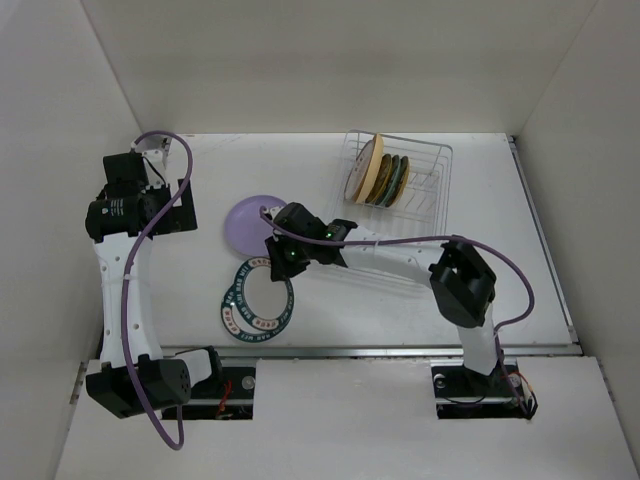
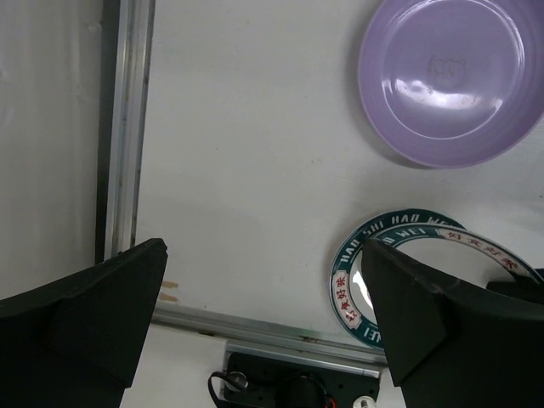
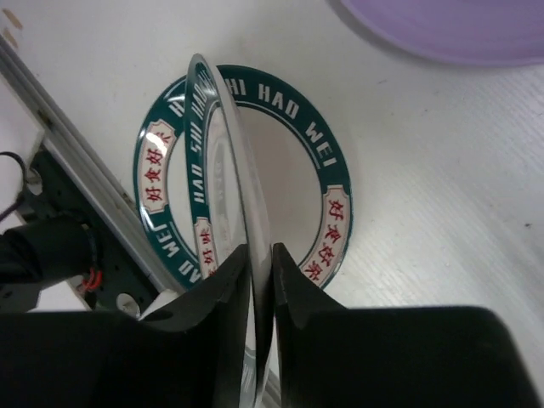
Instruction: Unload the plates from the dish rack
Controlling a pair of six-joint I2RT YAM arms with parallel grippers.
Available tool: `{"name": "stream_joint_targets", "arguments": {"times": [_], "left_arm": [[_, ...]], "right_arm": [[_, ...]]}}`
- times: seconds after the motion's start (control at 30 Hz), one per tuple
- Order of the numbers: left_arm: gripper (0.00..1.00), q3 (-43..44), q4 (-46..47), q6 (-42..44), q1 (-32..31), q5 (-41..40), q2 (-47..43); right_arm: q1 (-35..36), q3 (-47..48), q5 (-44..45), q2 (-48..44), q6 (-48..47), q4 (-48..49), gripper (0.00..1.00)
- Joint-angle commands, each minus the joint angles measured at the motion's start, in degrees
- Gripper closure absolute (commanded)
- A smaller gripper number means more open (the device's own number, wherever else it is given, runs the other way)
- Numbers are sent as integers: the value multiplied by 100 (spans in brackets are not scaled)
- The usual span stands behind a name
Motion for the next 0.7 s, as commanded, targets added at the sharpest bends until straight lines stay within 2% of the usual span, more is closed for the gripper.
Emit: {"name": "stream_joint_targets", "arguments": {"times": [0.0, 0.03, 0.07, 0.17, 0.2, 0.37, 0.47, 0.67], "left_arm": [[1, -17, 66, -15, 33, 208, -57], [1, -17, 66, -15, 33, 278, -57], [1, -17, 66, -15, 33, 279, -57], [1, -17, 14, -15, 33, 410, -57], [1, -17, 13, -15, 33, 463, -57], [1, -69, 13, 38, 33, 463, -57], [1, -70, 13, 38, 33, 463, -57], [1, -70, -40, 90, 33, 700, -57]], "right_arm": [[-67, 301, -128, 186, 19, 185, 76], [-15, 398, -76, 378, -33, -94, 69], [-14, 495, -5, 467, -121, -236, 56], [152, 837, 346, 722, -297, -720, 33], [213, 917, 451, 723, -298, -826, 29], [530, 1286, 1190, 978, -377, -1449, 26], [583, 1234, 1453, 978, -377, -1503, 25], [583, 1067, 2007, -110, 18, -1521, 14]]}}
